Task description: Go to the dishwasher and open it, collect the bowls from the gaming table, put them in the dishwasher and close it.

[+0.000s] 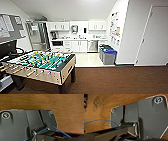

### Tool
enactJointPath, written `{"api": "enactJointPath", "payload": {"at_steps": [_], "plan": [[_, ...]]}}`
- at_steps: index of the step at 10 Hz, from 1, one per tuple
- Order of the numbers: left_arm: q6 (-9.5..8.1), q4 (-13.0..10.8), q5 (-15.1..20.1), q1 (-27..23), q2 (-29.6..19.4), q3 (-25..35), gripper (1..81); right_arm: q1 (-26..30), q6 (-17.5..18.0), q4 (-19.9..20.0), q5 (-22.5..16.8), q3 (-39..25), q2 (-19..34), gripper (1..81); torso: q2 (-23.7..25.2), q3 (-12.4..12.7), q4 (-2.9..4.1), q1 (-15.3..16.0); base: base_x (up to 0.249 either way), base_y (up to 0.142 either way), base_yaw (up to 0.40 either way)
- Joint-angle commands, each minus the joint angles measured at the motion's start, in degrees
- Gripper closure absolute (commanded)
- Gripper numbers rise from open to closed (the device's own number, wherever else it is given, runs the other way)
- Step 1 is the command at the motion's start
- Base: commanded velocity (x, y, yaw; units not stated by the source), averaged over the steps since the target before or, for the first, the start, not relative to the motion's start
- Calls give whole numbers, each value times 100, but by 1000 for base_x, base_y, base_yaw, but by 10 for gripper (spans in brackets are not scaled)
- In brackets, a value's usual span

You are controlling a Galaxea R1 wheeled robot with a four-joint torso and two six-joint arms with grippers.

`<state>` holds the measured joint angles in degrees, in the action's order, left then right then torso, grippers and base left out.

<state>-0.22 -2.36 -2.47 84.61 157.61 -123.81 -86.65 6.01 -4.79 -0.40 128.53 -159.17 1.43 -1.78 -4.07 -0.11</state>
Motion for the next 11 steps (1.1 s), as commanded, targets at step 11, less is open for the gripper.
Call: {"api": "enactJointPath", "payload": {"at_steps": [11], "plan": [[4, -62, 283, -362, -115, 225, 10, 363, 14, -31, -241, 14, 41, 10, -2, -2, 0, 12, 102, 0, 0]]}}
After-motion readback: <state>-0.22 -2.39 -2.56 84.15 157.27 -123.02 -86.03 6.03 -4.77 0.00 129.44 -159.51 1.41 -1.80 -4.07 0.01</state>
